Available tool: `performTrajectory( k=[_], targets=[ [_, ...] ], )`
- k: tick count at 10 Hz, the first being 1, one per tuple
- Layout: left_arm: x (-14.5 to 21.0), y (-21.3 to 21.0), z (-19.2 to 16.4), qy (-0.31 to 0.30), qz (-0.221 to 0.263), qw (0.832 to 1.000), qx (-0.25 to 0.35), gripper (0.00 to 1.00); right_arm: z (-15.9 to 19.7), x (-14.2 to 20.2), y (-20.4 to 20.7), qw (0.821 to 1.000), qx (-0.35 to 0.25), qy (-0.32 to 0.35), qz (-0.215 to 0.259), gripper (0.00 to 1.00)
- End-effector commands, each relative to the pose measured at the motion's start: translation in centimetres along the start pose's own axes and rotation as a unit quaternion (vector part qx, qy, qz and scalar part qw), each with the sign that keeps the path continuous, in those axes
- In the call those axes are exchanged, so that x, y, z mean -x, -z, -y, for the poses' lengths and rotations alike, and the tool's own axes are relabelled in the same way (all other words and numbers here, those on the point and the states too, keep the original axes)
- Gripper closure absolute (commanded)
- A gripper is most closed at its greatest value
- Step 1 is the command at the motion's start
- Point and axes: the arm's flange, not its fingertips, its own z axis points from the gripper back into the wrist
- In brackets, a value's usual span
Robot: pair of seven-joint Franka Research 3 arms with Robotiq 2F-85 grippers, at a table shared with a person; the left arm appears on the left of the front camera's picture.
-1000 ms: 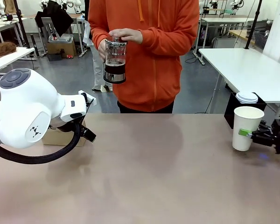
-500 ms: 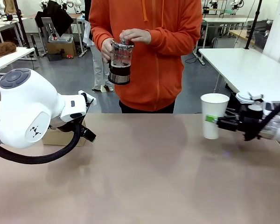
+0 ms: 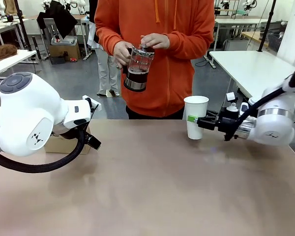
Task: Pour a drink into a cup and package it in a carrier.
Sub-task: Pick up the 600 ml Paper Cup and place it in the middle top area of the table.
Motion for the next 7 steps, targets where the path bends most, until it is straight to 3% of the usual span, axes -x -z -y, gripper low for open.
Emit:
performTrajectory(
  k=[1, 3, 4, 7],
  targets=[
    [0.0, 0.0, 0.0, 0.0, 0.001, 1.0, 0.001, 0.0, 2.0, 0.9, 1.4, 0.999, 0.017, -0.023, 0.016, 0.19],
    [0.0, 0.0, 0.0, 0.0, 0.001, 1.0, 0.001, 0.0, 3.0, 1.0, 2.0, 1.0, 0.012, -0.006, 0.028, 0.19],
    [0.0, 0.0, 0.0, 0.0, 0.001, 1.0, 0.001, 0.0, 3.9, 1.0, 1.5, 1.0, 0.006, 0.013, 0.003, 0.19],
    [0.0, 0.0, 0.0, 0.0, 0.001, 1.0, 0.001, 0.0, 2.7, 1.2, 1.5, 1.0, 0.007, -0.007, 0.013, 0.19]
  ],
)
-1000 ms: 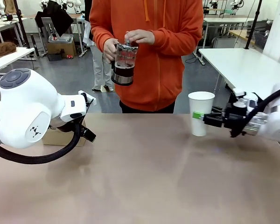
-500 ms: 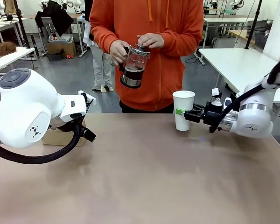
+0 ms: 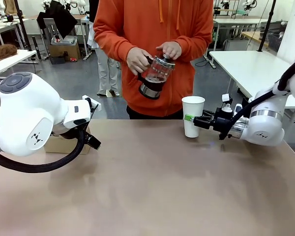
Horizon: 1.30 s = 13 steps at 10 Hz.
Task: Pour a drink into a cup and package it in a carrier.
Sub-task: Pick up the 600 ml Paper Cup and place it in the middle top area of the table, then when a person places the Paper Cup Lid on the 600 ml Paper Cup , lift the 600 ml Paper Cup.
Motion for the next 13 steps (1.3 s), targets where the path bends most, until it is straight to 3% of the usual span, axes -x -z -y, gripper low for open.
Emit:
performTrajectory(
  k=[1, 13],
  targets=[
    [0.01, -0.04, -0.01, 0.0, 0.001, 1.0, 0.001, 0.0, -0.51, -0.3, 0.17, 1.0, -0.002, -0.005, 0.002, 0.19],
    [0.01, -0.04, -0.01, 0.0, 0.001, 1.0, 0.001, 0.0, -0.51, -0.3, 0.17, 1.0, -0.002, -0.005, 0.002, 0.19]
  ],
)
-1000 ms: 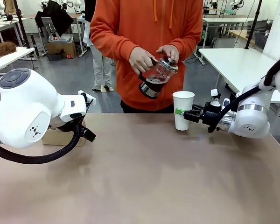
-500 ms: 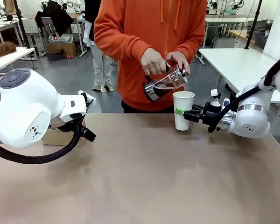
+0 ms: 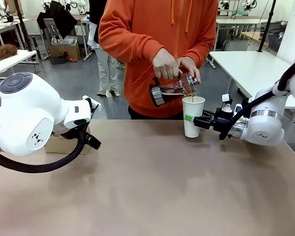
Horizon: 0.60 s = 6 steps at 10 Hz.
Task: Pour a drink into a cup and package it in a carrier.
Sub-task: When a person places the Paper Cup Lid on the 600 ml Paper Cup , lift the 600 ml Paper Cup.
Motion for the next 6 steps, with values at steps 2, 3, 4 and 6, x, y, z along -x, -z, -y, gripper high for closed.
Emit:
performTrajectory(
  k=[2, 3, 4, 6],
  targets=[
    [0.01, -0.04, -0.01, 0.0, 0.001, 1.0, 0.001, 0.0, -0.5, -0.28, 0.15, 1.0, -0.001, -0.005, 0.001, 0.19],
    [0.01, -0.04, -0.01, 0.0, 0.001, 1.0, 0.001, 0.0, -0.5, -0.28, 0.15, 1.0, -0.001, -0.005, 0.001, 0.19],
    [0.01, -0.04, -0.01, 0.0, 0.001, 1.0, 0.001, 0.0, -0.5, -0.28, 0.15, 1.0, -0.001, -0.005, 0.001, 0.19],
    [0.01, -0.04, -0.01, 0.0, 0.001, 1.0, 0.001, 0.0, -0.5, -0.28, 0.15, 1.0, -0.001, -0.005, 0.001, 0.19]
  ],
)
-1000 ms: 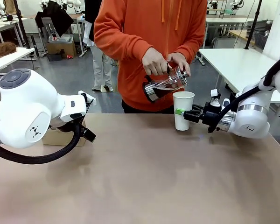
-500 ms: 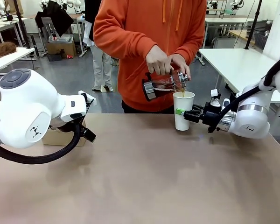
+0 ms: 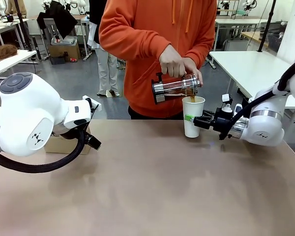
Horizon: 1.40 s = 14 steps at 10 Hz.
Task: Pour a drink into a cup and package it in a carrier.
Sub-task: When a person places the Paper Cup Lid on the 600 ml Paper Cup , lift the 600 ml Paper Cup.
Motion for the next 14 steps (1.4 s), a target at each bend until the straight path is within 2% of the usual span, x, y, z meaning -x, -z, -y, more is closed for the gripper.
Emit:
performTrajectory(
  k=[1, 14],
  targets=[
    [0.01, -0.04, -0.01, 0.0, 0.001, 1.0, 0.001, 0.0, -0.5, -0.28, 0.15, 1.0, -0.001, -0.005, 0.001, 0.19],
    [0.01, -0.04, -0.01, 0.0, 0.001, 1.0, 0.001, 0.0, -0.5, -0.28, 0.15, 1.0, -0.001, -0.005, 0.001, 0.19]
  ],
)
